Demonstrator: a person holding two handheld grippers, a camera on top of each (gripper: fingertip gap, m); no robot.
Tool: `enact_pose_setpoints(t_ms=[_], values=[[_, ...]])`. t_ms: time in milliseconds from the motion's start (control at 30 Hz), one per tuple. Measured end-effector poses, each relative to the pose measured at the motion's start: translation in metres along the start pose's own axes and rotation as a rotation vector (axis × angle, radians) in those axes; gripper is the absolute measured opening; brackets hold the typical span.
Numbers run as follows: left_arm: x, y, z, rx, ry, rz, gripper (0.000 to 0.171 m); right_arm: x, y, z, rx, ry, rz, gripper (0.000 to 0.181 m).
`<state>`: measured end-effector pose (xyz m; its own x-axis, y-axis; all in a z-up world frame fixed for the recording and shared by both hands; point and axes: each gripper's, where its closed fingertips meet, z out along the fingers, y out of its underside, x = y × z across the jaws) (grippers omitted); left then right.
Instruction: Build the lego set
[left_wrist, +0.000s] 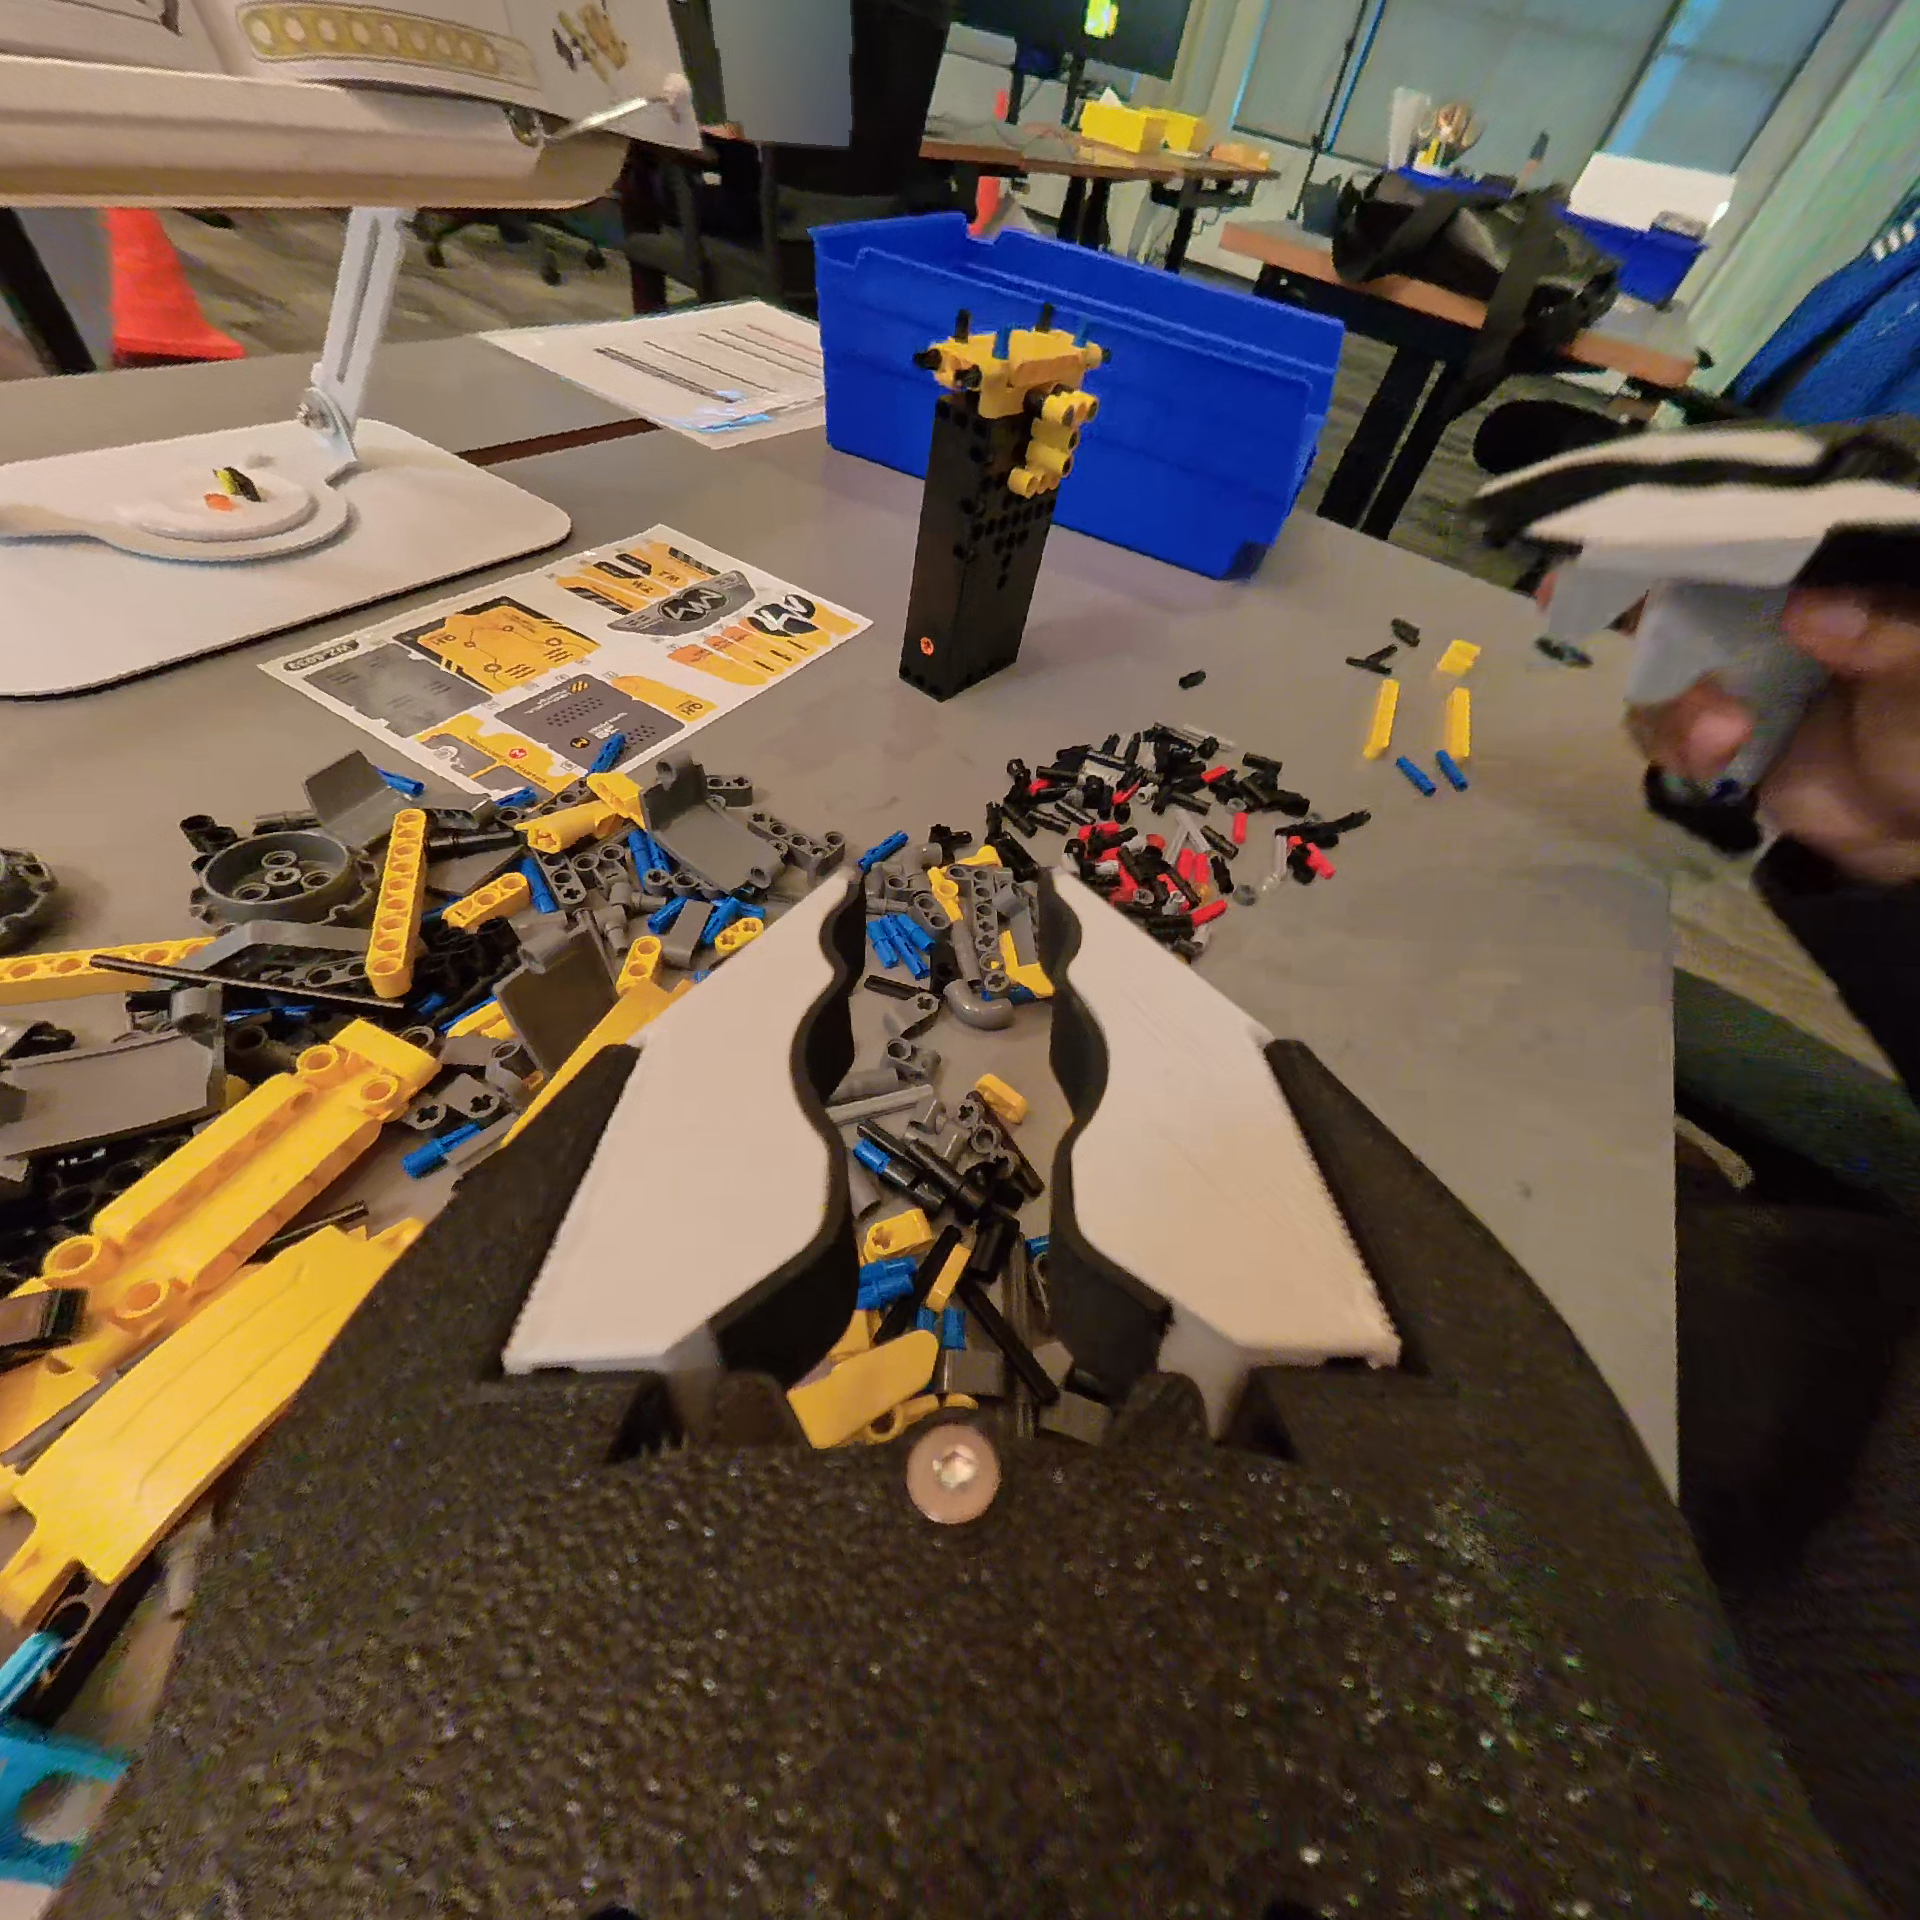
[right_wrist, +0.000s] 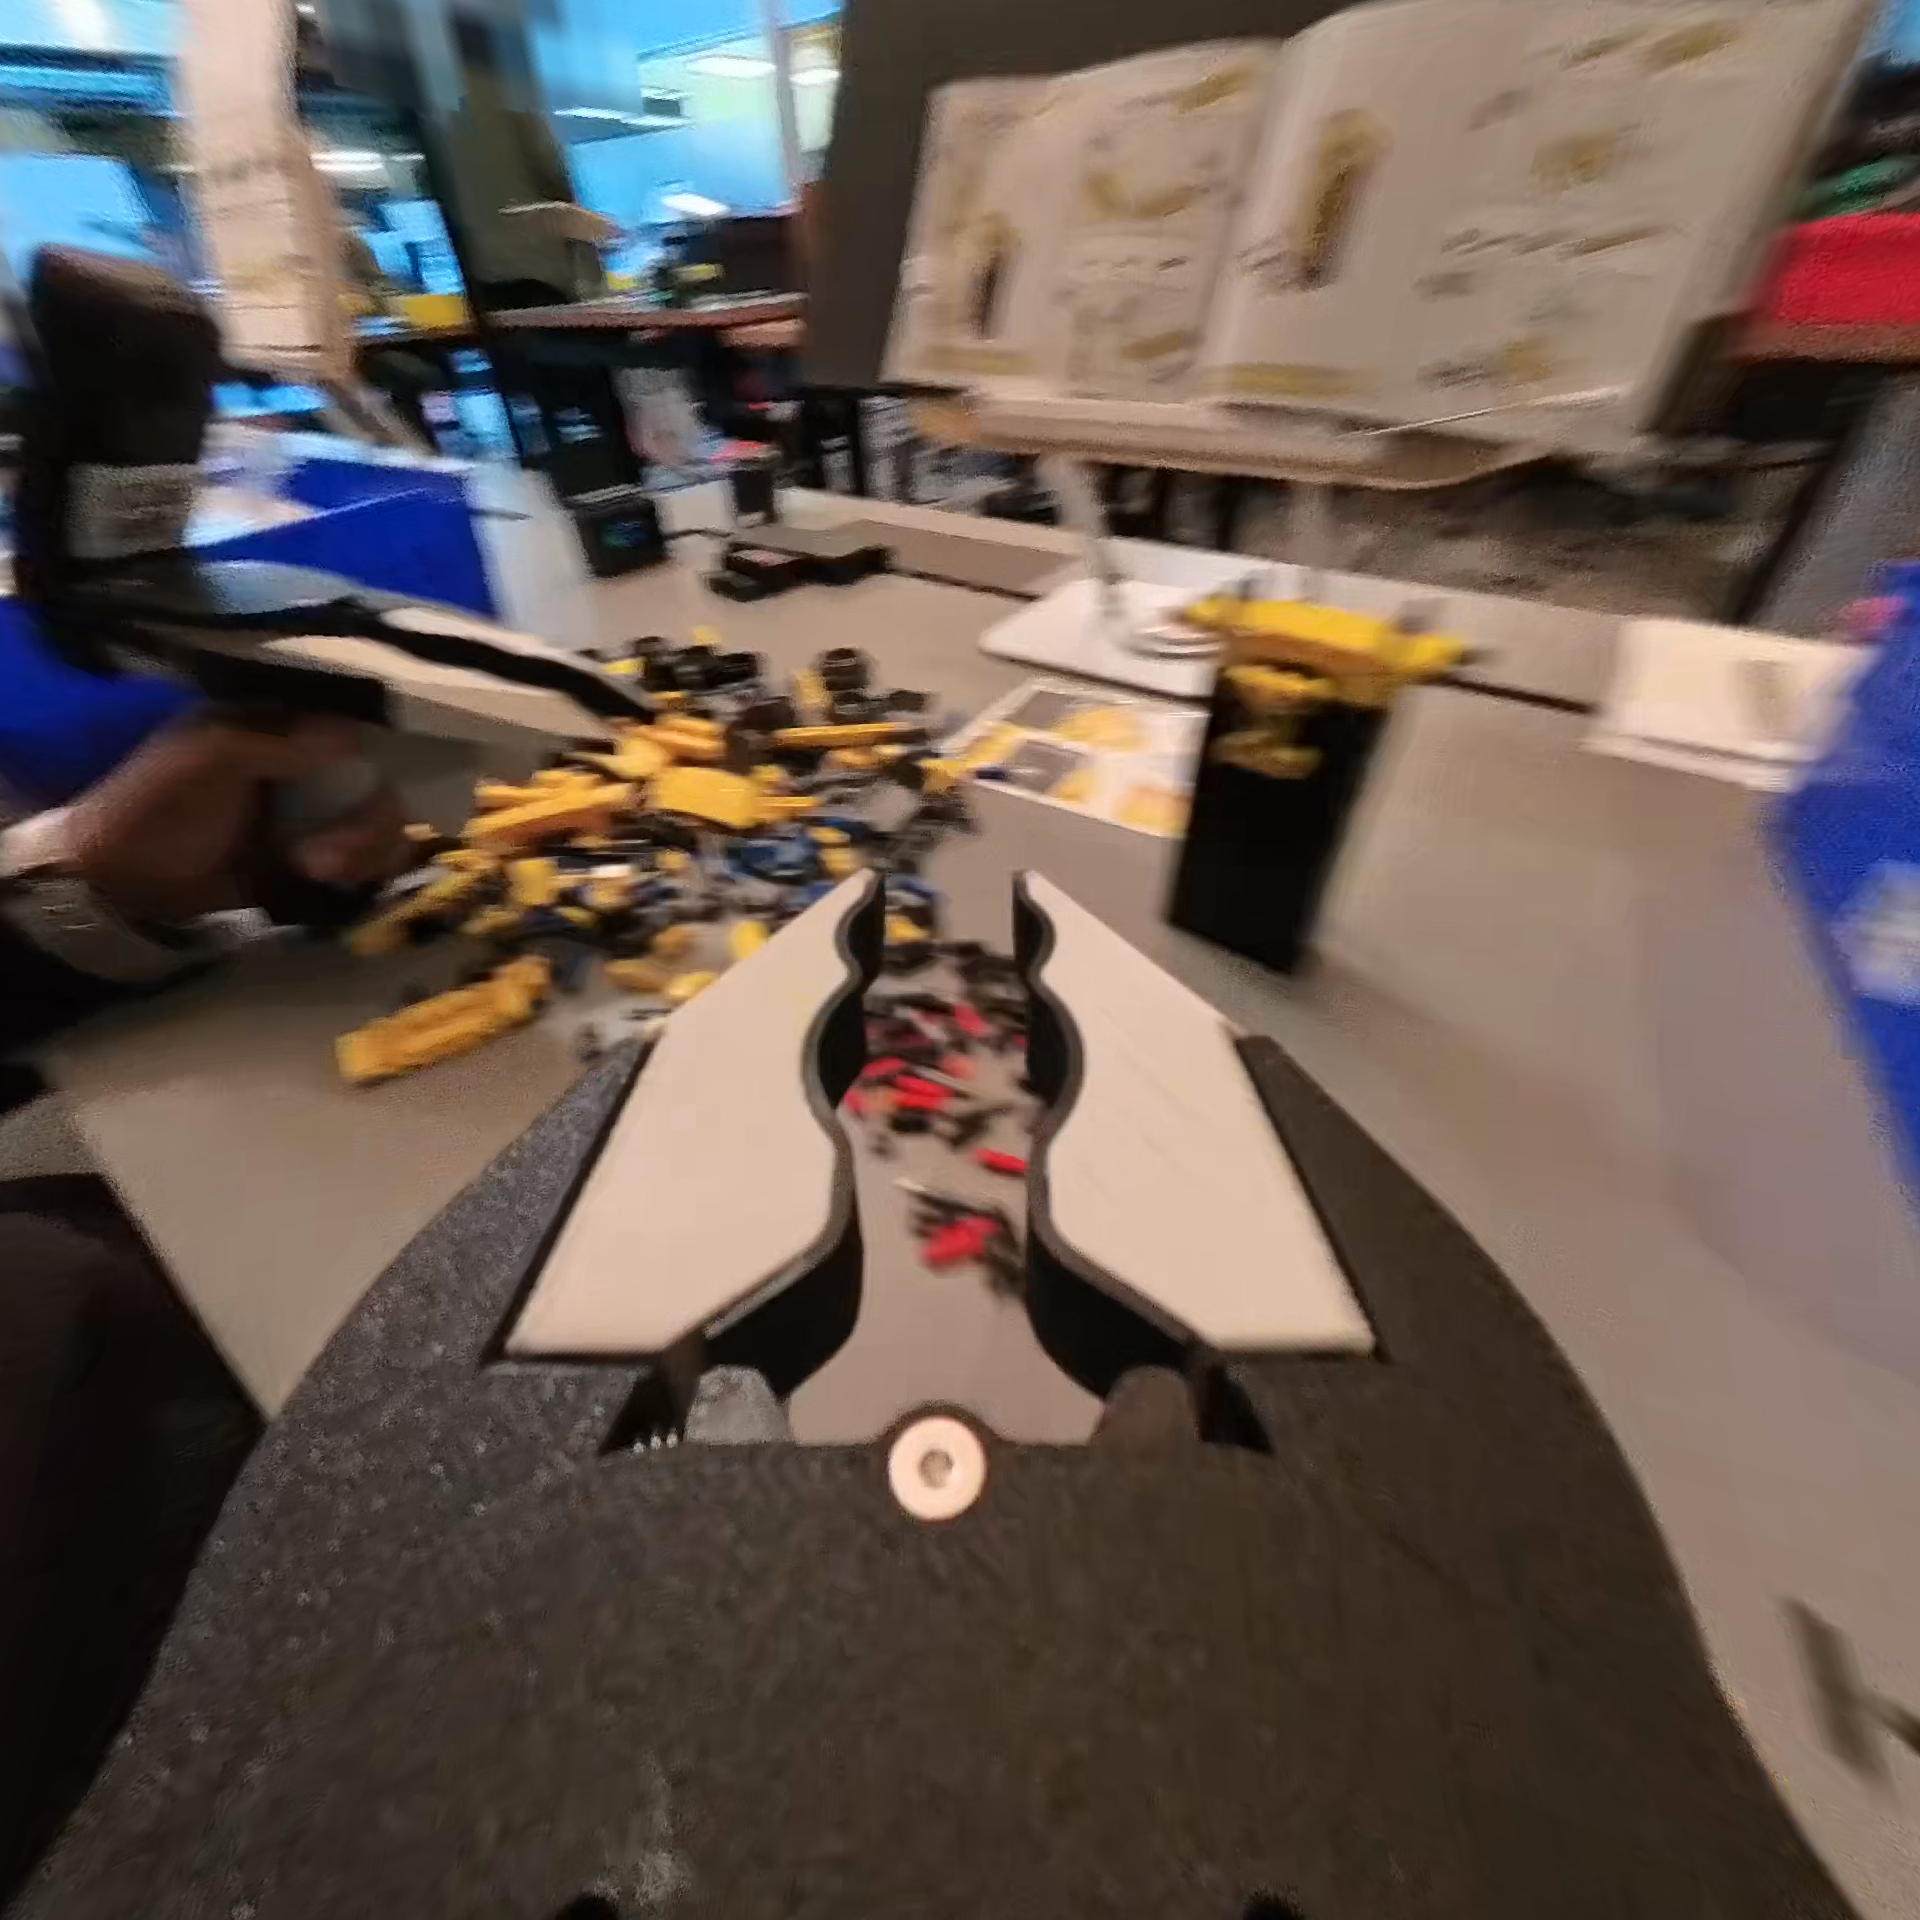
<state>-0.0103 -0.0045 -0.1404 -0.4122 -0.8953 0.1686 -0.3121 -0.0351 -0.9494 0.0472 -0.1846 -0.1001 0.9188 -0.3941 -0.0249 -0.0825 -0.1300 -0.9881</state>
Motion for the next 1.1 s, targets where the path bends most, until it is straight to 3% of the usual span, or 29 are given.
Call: enact_pose_setpoints(t_ms=[133,233,367,467,633,700,800,900,1100], values=[[0.004,0.001,0.005,-0.016,-0.008,0.030,0.033,0.083,0.011,-0.064,-0.104,0.281,-0.007,0.037],[0.012,-0.004,0.004,0.018,-0.012,0.002,0.033,0.106,0.030,-0.094,-0.156,0.341,0.060,0.041],[0.025,-0.007,0.013,0.047,0.004,-0.005,0.032,0.105,0.077,-0.100,-0.330,0.288,0.167,0.061],[0.033,-0.013,0.020,0.072,0.038,-0.024,0.033,0.113,0.098,-0.100,-0.418,0.370,0.116,0.069],[0.049,-0.027,0.007,0.186,0.033,-0.026,0.033,0.098,0.107,-0.098,-0.456,0.355,0.057,0.074],[0.057,-0.027,-0.006,0.242,-0.008,-0.014,0.033,0.092,0.111,-0.100,-0.443,0.325,0.089,0.083],[0.068,-0.034,-0.025,0.340,-0.097,-0.031,0.029,0.093,0.124,-0.103,-0.427,0.307,0.192,0.084],[0.080,-0.036,-0.024,0.340,-0.133,-0.029,0.023,0.097,0.125,-0.103,-0.395,0.304,0.218,0.084],[0.103,-0.041,-0.002,0.289,-0.078,0.004,0.023,0.102,0.133,-0.093,-0.494,0.334,0.121,0.085]])
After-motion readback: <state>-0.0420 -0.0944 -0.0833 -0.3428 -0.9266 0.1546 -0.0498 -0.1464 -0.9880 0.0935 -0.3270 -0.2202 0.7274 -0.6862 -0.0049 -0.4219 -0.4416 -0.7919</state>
